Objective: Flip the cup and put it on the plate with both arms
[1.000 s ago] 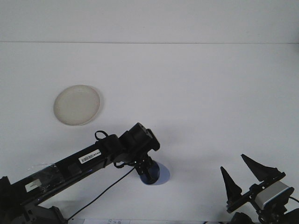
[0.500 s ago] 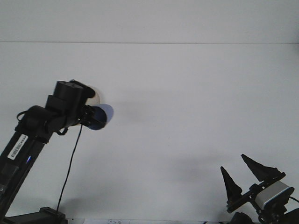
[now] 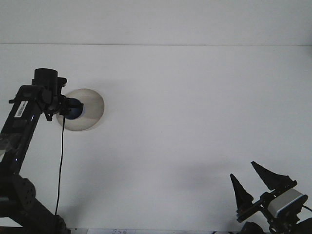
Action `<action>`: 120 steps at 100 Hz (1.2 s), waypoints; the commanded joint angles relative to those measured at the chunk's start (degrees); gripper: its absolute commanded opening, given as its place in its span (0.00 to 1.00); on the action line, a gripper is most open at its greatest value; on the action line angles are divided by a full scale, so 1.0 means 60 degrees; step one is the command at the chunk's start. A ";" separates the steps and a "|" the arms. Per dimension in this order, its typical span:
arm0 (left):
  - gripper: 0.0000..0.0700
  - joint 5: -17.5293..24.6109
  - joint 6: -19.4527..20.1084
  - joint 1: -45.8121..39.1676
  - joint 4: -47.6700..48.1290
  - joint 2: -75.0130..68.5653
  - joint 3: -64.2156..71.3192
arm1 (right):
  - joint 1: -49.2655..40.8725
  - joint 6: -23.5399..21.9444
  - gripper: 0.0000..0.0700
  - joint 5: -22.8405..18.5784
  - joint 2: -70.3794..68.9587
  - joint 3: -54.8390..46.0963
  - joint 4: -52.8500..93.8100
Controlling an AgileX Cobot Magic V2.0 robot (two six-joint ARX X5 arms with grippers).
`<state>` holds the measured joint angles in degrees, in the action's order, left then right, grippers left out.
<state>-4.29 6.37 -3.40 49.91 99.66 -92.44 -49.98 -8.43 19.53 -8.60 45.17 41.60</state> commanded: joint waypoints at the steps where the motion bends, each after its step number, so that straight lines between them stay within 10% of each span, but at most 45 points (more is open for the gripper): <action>1: 0.01 0.0036 -0.0186 -0.0033 -0.0080 0.0375 -0.0321 | -0.0106 -0.0135 0.72 -0.0004 -0.0004 0.0022 -0.0055; 35: 0.07 0.0044 -0.0262 -0.0066 -0.0226 0.1144 -0.0339 | -0.0106 -0.0135 0.72 0.0000 -0.0004 0.0022 0.0076; 57: 0.82 0.0044 -0.0714 -0.0066 -0.0324 0.1144 -0.0681 | -0.0106 -0.0135 0.72 0.0000 -0.0004 0.0022 0.0084; 120: 0.83 0.1475 -0.1268 0.0029 0.0710 -0.2324 -0.2437 | -0.0106 -0.0025 0.72 0.0929 -0.0004 0.0022 0.0113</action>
<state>1.98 -0.03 -3.66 54.28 90.24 -105.41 -50.00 -8.40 22.96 -8.60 45.17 42.61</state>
